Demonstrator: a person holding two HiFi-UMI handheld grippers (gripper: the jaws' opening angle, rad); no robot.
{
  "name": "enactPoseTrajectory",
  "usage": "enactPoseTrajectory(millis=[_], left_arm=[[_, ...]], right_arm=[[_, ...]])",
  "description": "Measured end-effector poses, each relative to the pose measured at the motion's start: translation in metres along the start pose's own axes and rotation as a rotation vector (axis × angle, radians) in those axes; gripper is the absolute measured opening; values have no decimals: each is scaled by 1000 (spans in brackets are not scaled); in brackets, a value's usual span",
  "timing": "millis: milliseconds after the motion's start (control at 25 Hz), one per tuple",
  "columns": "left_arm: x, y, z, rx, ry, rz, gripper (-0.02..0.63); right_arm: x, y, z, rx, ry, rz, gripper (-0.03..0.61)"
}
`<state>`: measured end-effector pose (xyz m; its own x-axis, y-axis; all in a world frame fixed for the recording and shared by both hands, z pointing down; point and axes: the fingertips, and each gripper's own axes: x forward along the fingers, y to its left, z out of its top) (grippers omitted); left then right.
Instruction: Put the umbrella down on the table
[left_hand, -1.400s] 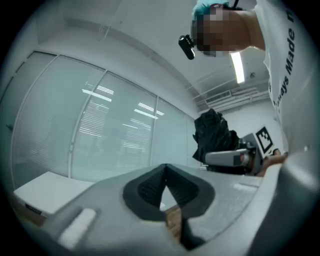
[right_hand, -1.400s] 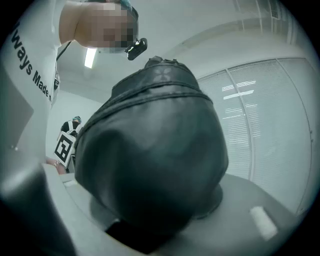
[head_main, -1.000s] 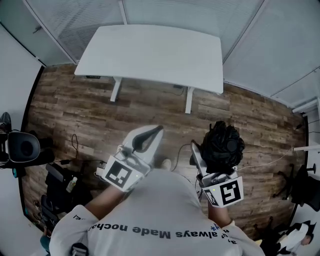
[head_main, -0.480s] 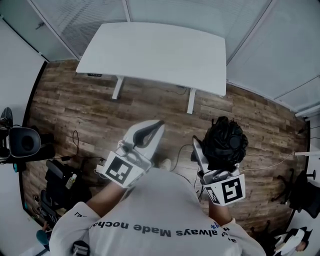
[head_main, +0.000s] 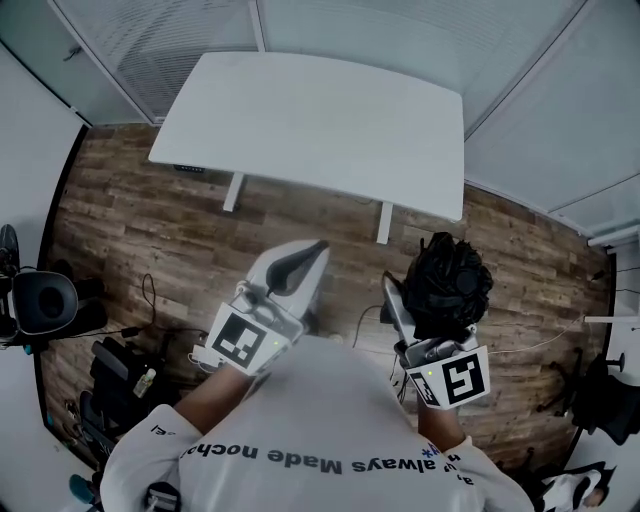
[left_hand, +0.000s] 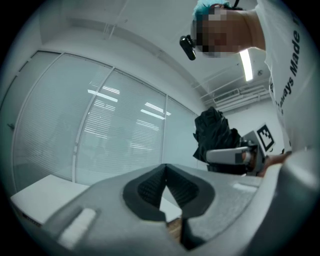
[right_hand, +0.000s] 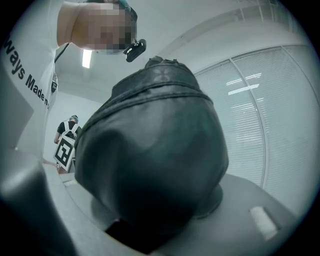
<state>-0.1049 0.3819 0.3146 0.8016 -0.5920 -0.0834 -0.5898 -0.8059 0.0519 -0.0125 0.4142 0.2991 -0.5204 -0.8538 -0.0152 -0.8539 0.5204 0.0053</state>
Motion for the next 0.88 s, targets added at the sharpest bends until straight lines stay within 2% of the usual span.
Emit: enactPoseTrajectory(millis=[400, 880], left_arm=[[32, 125, 8, -29, -6, -11, 3], [64, 197, 6, -49, 2, -25, 3]], right_arm=[[129, -20, 2, 5, 12, -16, 244], [204, -43, -6, 37, 28, -20, 244]])
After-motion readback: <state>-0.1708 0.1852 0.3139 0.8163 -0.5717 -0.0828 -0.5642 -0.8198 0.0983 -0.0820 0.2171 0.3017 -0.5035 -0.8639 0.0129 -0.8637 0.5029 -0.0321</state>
